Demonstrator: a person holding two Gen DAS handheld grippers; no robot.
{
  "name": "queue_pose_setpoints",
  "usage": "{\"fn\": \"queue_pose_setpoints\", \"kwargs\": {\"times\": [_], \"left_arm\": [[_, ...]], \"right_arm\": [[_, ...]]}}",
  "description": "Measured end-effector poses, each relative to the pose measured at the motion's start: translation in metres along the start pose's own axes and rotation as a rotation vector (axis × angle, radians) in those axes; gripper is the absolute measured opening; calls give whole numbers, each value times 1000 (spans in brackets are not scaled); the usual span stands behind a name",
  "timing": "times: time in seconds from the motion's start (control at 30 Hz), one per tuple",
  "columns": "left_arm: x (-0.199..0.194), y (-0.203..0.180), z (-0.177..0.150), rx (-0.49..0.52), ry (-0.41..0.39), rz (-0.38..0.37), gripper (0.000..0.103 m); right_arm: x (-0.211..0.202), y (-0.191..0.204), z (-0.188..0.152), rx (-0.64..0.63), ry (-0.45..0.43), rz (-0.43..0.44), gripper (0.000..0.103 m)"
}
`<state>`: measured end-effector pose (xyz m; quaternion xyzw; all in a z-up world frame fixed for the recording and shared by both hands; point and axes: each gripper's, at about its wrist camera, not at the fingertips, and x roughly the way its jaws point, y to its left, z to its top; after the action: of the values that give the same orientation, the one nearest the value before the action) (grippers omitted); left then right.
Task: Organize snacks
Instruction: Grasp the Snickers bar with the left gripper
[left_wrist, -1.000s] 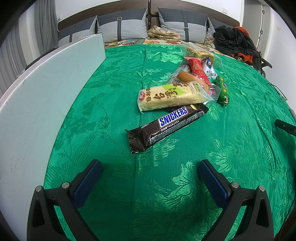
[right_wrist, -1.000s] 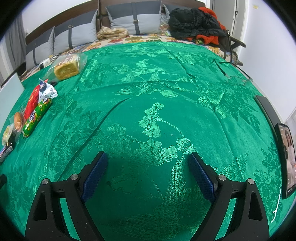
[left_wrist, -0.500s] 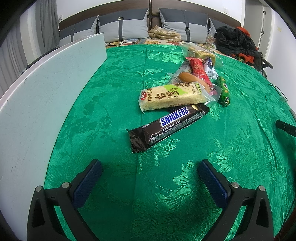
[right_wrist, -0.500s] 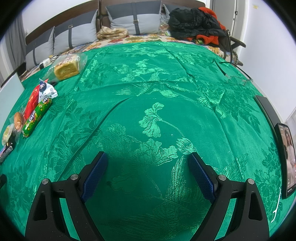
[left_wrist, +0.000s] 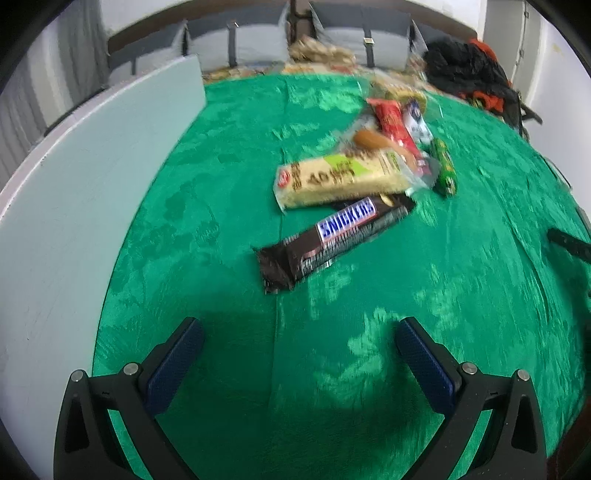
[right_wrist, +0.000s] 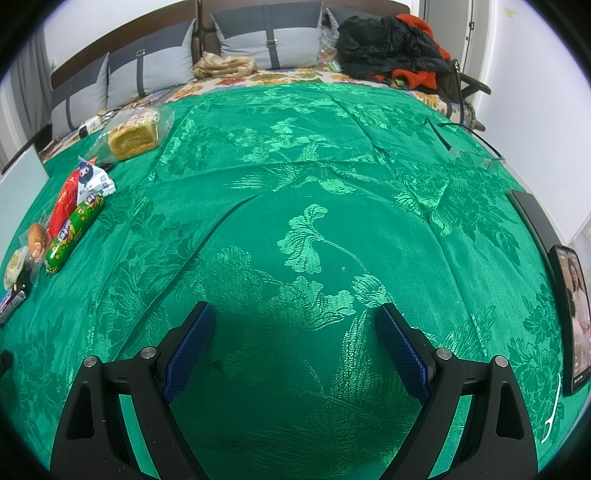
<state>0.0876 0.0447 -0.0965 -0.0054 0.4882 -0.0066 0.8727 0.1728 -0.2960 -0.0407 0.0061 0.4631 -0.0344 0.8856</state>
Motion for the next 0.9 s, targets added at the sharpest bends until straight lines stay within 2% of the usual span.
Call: {"fn": "queue_pose_setpoints", "kwargs": {"times": [0.13,0.2,0.3,0.43,0.5,0.53,0.57,0.63,0.67,0.7,0.77,0.9], "left_arm": [[-5,2,2,29,70,-58,103],[-11,1,7,58,59,-105,103],[-18,-6,28,136,20,-106,102],[-8,-24,57,273,36,-128,100],[7,-30,68,322,75,-122,87],[15,-31,72,325,102,-120,75],[23,-30,76,311,132,-124,62],[30,-24,79,263,151,-147,47],[28,-20,80,228,146,-163,26],[27,-16,78,193,152,-189,20],[21,-8,70,121,160,-237,16],[3,0,40,38,159,-258,16]], "right_arm": [[0,-1,1,0,0,1,92],[0,0,0,0,0,0,92],[0,0,0,0,0,0,92],[0,0,0,0,0,1,92],[0,0,0,0,0,1,92],[0,-1,1,0,0,1,92],[0,0,0,0,0,1,92],[0,0,0,0,0,1,92],[0,0,0,0,0,1,92],[0,0,0,0,0,2,92],[-2,0,-2,0,0,2,92],[-1,0,-1,0,0,2,92]]}}
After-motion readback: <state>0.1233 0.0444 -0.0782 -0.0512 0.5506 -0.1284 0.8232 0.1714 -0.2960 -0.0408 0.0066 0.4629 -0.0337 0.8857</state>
